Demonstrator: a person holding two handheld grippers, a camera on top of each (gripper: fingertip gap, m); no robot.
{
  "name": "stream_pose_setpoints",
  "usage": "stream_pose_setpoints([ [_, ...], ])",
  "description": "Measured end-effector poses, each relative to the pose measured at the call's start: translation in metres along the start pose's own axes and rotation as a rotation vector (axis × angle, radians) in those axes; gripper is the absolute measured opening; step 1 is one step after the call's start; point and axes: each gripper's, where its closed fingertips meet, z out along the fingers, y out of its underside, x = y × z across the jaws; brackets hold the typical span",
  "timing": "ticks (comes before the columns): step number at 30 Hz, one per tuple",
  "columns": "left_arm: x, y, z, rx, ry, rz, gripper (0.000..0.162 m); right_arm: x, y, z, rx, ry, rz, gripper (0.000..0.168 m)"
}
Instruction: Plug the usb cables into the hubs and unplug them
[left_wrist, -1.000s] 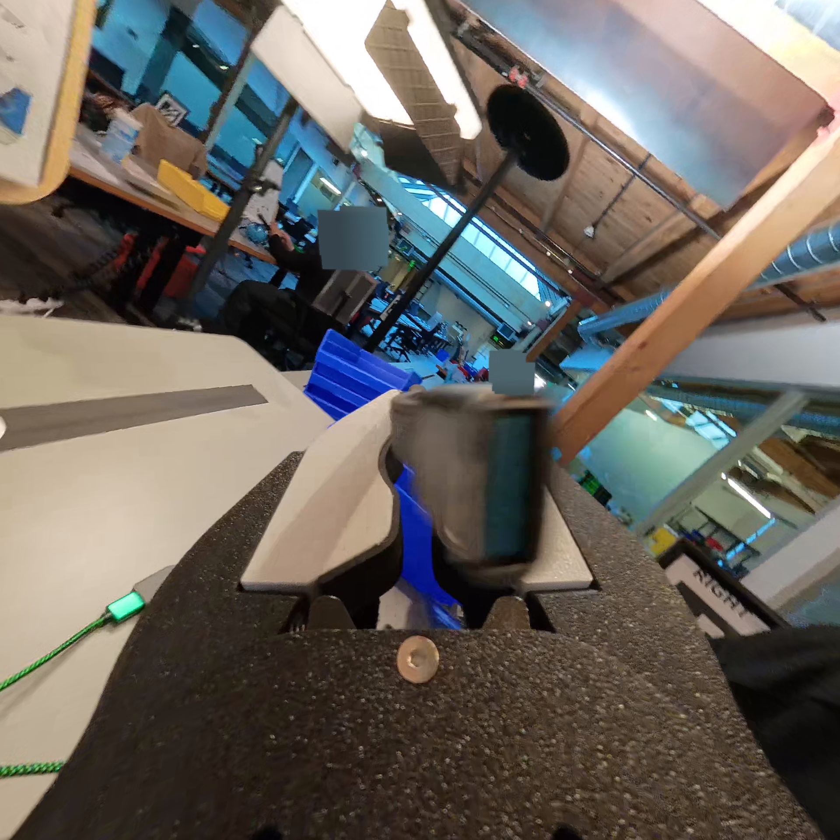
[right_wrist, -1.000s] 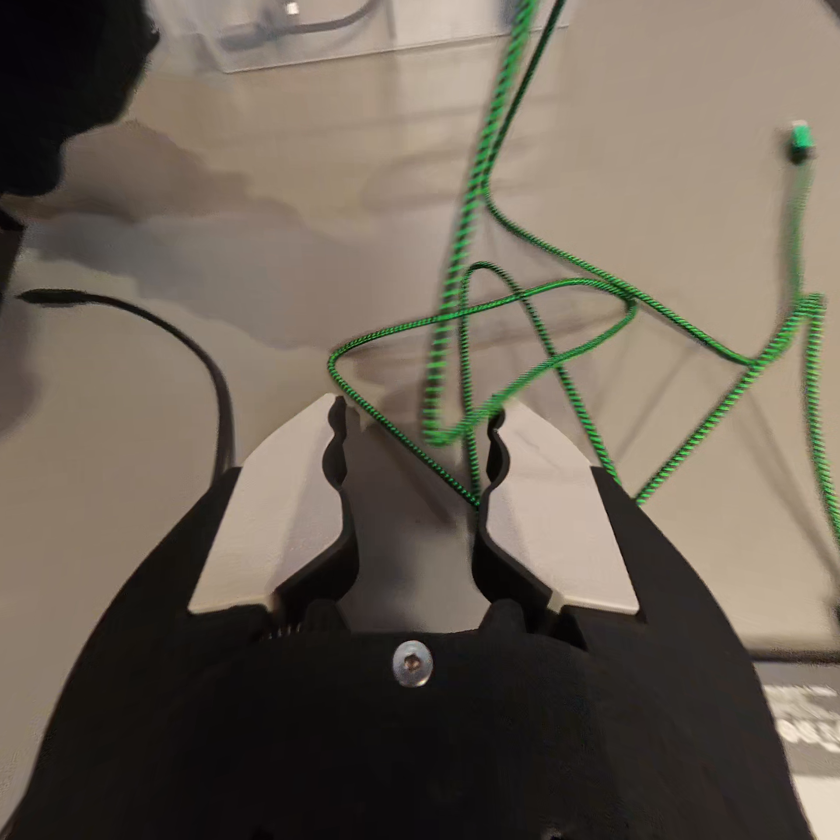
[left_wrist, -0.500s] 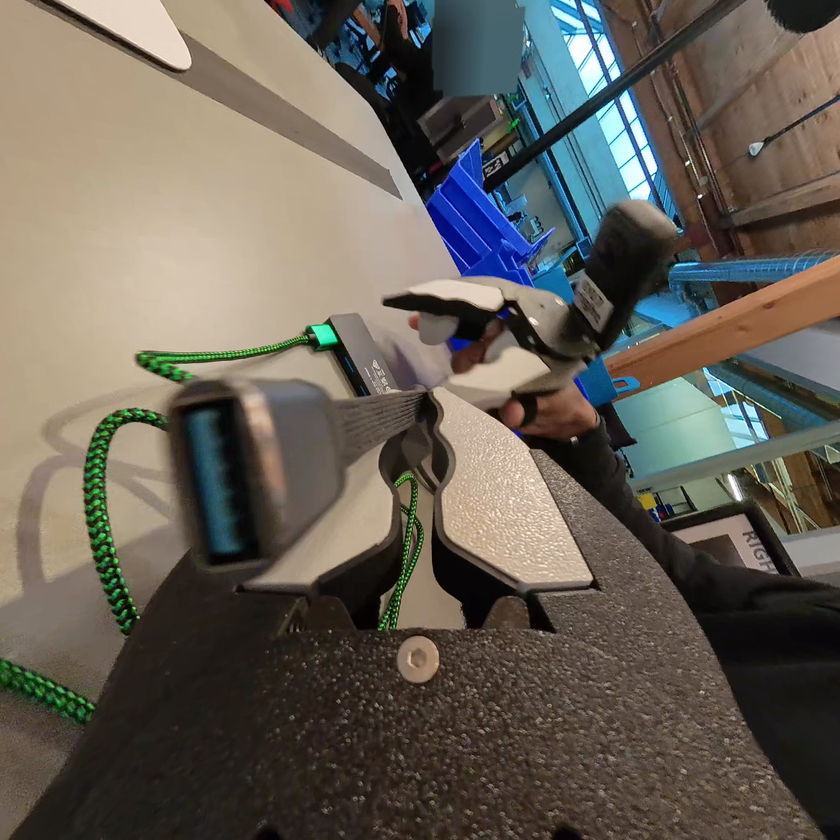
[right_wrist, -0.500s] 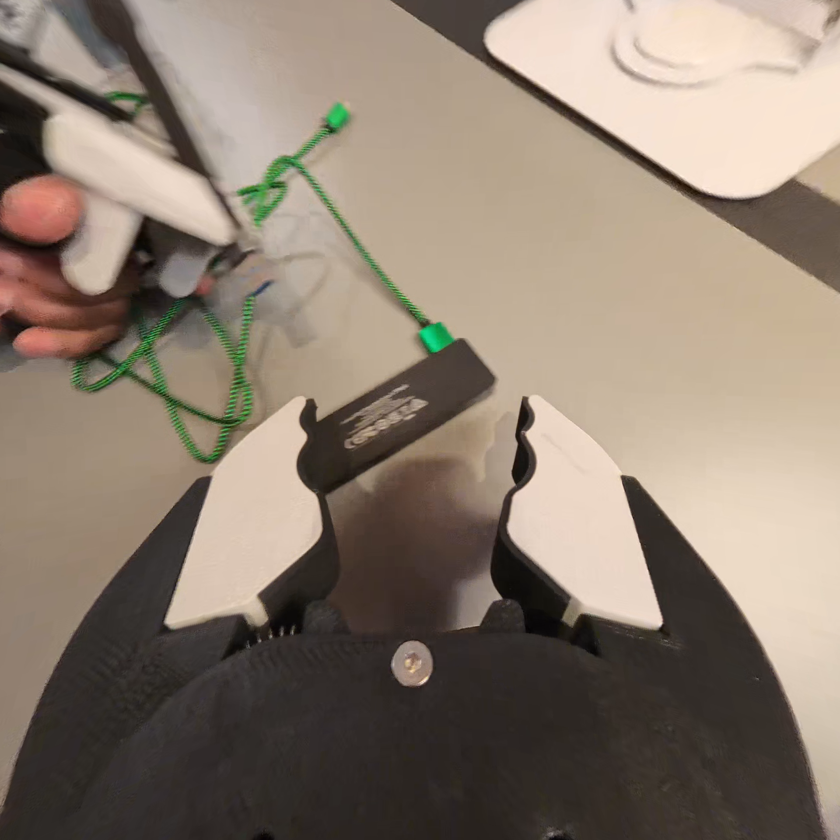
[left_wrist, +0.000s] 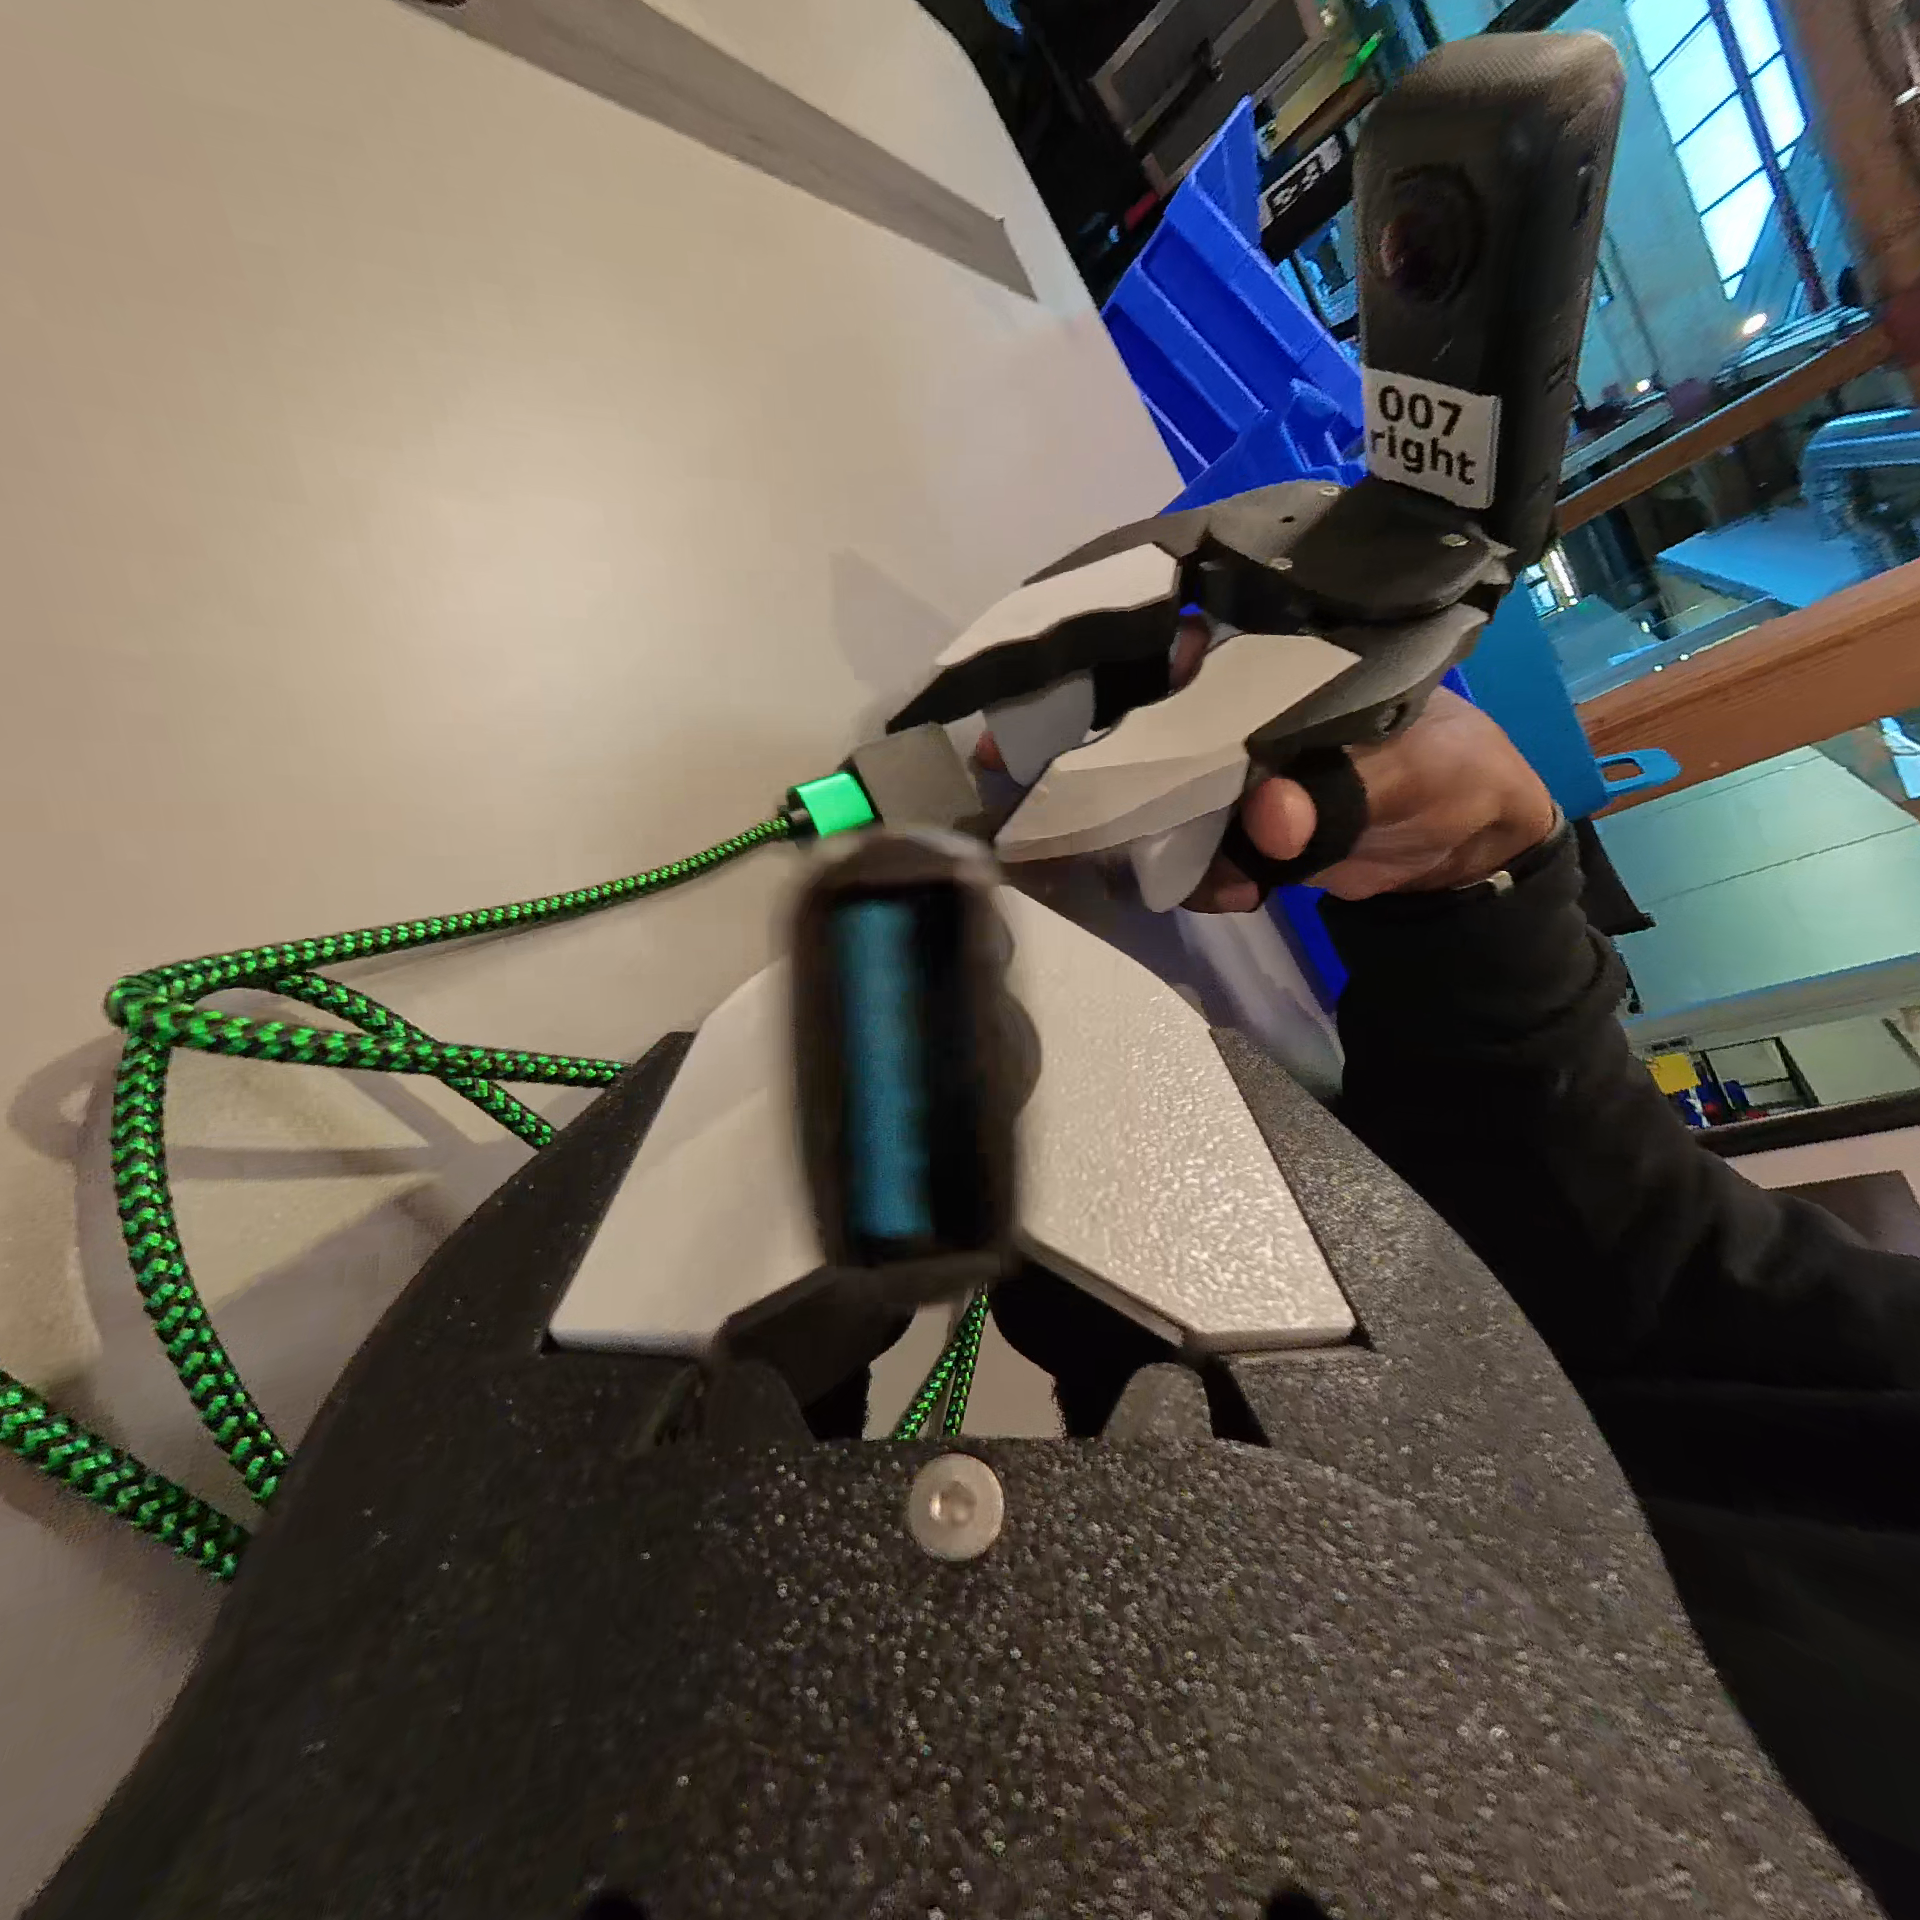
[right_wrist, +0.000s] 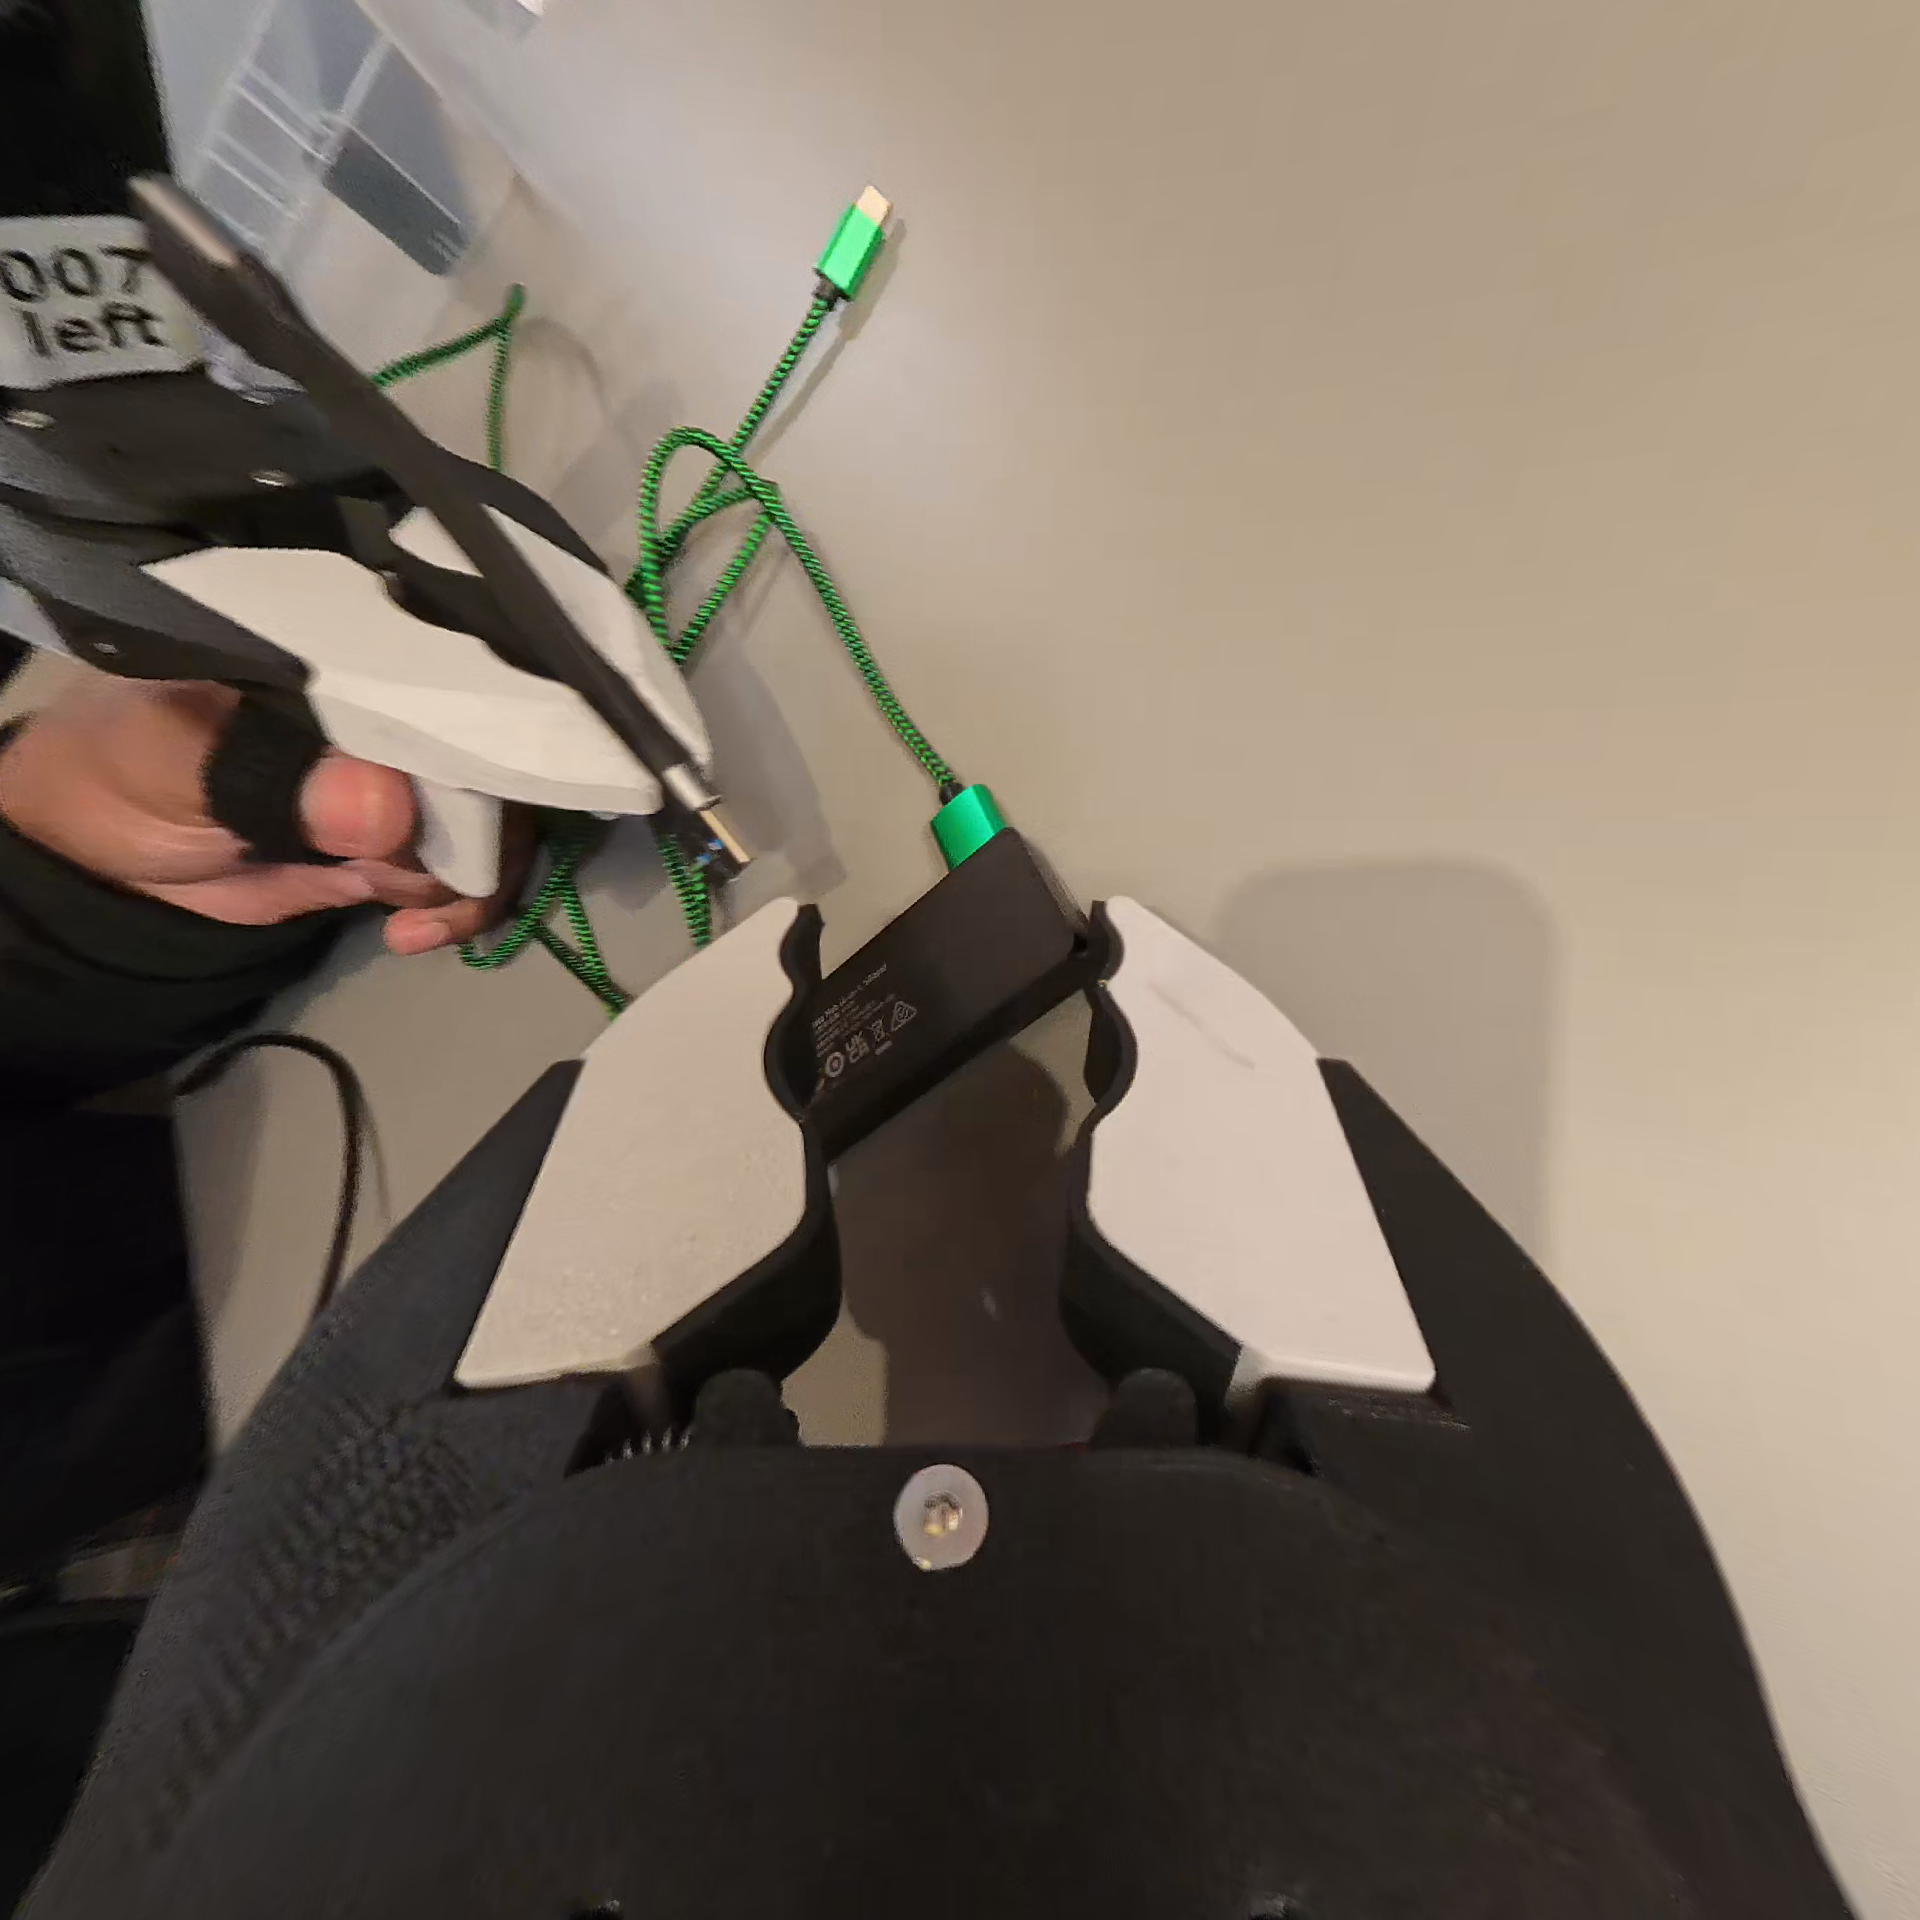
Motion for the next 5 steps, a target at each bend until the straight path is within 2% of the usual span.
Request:
stream_pose_setpoints([
  [1, -0.001, 0.001, 0.0, -0.007, -0.007, -0.003, 0.006, -0.004, 0.002, -0.001, 0.009, -0.022, 0.023, 0.047],
  [3, -0.004, 0.005, -0.001, -0.029, -0.026, -0.006, 0.006, -0.008, 0.008, -0.005, 0.024, -0.029, 0.054, 0.046],
  [5, -0.005, 0.008, 0.0, -0.054, -0.047, 0.008, 0.007, -0.001, 0.017, -0.01, 0.015, 0.074, 0.029, 0.046],
])
